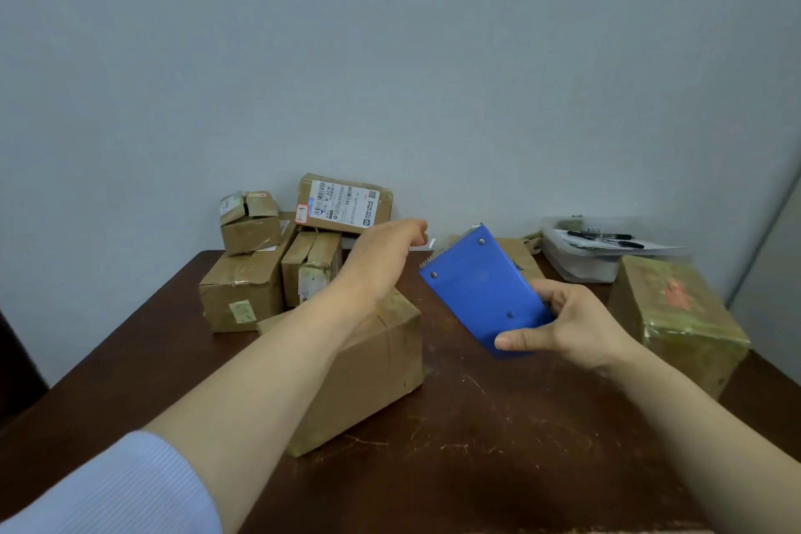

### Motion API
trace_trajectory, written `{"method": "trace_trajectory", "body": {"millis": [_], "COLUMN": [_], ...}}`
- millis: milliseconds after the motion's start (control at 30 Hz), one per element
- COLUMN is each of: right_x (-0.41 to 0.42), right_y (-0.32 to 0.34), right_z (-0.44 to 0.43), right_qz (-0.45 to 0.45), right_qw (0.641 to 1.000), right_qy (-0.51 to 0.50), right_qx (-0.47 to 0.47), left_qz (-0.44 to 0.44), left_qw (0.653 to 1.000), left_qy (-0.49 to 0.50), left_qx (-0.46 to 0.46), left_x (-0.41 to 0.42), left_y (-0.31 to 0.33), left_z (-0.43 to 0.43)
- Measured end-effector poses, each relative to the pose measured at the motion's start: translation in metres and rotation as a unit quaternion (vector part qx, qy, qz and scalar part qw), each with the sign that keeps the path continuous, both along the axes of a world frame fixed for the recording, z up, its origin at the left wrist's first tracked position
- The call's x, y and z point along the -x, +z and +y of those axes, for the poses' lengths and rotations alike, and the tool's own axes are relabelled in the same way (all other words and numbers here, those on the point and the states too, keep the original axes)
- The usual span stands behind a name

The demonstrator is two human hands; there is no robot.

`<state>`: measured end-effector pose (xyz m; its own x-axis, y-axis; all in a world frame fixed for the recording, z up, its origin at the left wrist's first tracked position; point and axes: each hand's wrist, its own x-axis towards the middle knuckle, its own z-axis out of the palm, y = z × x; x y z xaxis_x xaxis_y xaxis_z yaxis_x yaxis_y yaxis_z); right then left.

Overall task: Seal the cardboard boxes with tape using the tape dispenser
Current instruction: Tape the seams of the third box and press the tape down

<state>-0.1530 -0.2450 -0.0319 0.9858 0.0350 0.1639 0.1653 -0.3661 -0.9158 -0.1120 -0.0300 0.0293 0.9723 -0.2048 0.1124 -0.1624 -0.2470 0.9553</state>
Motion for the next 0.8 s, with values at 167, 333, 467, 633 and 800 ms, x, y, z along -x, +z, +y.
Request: {"method": "trace_trajectory", "body": {"millis": [167,333,467,633,800], "right_x": [0.003,0.006,0.014,0.022,0.021], "right_y": [0.006,0.011,0.025,0.05,0.058], "right_z": [0.001,0.006,0.015,0.036,0.051], "right_qz": [-0.012,0.0,0.022,0.05,0.082], "right_qw": [1.0,1.0,0.999,0.997,0.995], "right_qy": [0.01,0.017,0.03,0.006,-0.04], "right_qx": [-0.002,-0.003,-0.017,-0.05,-0.029], "left_qz": [0.102,0.11,0.1,0.061,0.08], "left_qw": [0.994,0.993,0.99,0.995,0.991], "left_qy": [0.014,-0.002,0.04,0.076,0.111], "left_qx": [0.03,0.039,0.094,0.034,0.001], "left_x": [-0.001,-0.005,-0.012,-0.027,-0.047], "left_y": [0.002,0.001,0.001,0.002,0.001], "left_z": [0.005,0.008,0.007,0.01,0.013]}}
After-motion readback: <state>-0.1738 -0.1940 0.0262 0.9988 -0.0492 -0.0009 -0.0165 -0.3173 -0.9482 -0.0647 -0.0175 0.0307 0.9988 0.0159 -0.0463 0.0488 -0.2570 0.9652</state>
